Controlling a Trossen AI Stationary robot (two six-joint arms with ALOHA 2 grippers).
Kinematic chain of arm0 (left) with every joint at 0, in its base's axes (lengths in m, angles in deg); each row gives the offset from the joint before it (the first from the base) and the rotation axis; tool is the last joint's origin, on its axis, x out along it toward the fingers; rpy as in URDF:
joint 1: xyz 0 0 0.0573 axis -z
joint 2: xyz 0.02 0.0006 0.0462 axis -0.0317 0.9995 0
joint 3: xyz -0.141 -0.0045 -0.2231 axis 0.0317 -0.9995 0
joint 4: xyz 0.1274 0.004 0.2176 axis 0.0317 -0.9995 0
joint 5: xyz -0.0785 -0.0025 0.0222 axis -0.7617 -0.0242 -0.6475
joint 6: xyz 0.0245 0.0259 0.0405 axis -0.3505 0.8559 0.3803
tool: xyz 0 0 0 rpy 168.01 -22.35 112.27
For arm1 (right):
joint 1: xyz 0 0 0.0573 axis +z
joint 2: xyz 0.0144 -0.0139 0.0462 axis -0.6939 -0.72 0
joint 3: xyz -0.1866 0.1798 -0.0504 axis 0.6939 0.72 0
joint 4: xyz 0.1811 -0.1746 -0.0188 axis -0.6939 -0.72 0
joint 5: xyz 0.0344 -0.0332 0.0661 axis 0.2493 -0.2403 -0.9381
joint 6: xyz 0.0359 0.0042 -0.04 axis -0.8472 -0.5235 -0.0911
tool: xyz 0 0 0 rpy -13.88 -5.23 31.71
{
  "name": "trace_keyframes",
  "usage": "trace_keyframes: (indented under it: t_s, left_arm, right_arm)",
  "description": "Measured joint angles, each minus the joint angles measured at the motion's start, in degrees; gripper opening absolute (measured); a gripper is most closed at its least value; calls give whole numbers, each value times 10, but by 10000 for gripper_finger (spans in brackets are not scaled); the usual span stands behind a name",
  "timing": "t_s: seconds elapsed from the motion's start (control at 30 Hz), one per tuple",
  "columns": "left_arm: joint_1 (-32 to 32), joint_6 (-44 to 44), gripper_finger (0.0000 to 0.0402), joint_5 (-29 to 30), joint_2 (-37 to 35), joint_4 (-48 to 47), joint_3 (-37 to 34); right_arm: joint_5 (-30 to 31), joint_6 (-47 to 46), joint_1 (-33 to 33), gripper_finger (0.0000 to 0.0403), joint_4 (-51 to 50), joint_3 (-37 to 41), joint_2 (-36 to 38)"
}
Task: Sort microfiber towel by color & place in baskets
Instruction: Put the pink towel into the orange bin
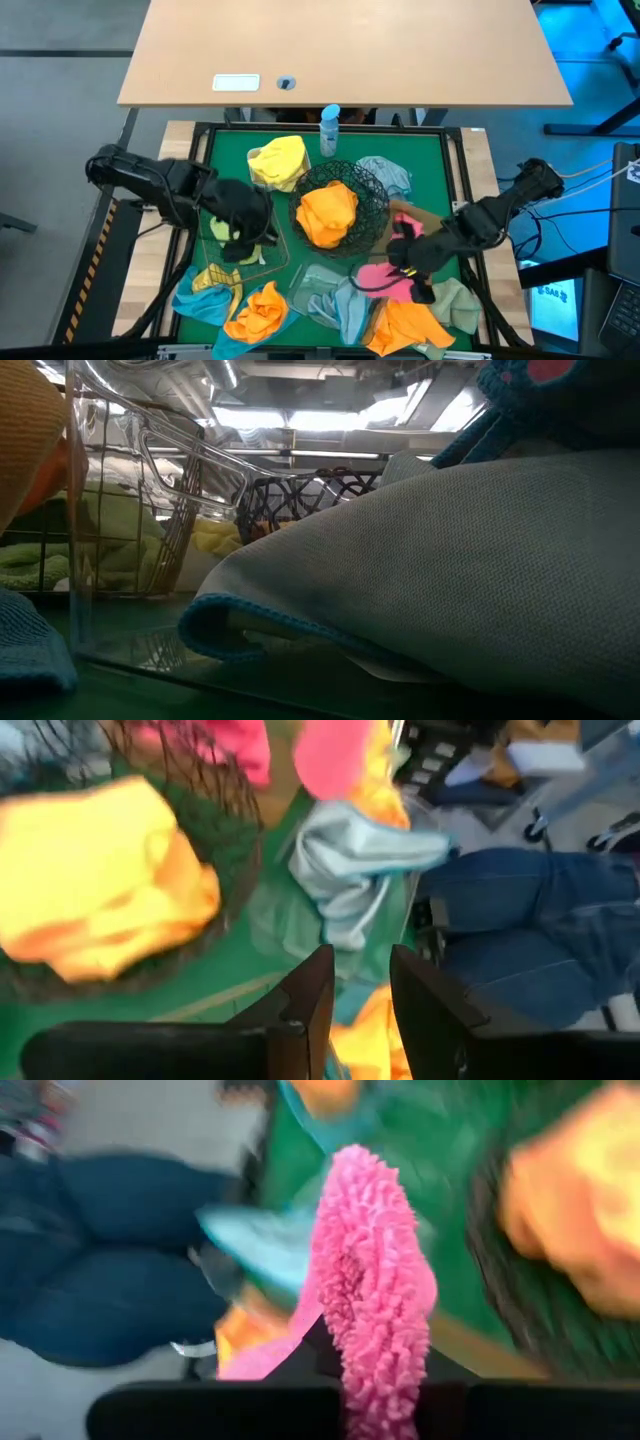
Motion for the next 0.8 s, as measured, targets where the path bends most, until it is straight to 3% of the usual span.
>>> trace_keyframes:
  t_s: [0.17, 0.37, 0.53, 0.8]
  left_arm:
    - [51, -55, 94, 57, 0, 6, -44]
    - [98, -140, 94, 76, 0, 31, -102]
    - [137, -202, 94, 71, 0, 83, -152]
    - [205, -346, 94, 31, 0, 83, -180]
  right_arm:
    - [59, -75, 36, 11, -140, 0, 0]
    - [137, -157, 34, 5, -275, 3, 0]
    - [142, -159, 32, 11, -264, 41, -1]
    - [129, -158, 26, 13, -203, 141, -2]
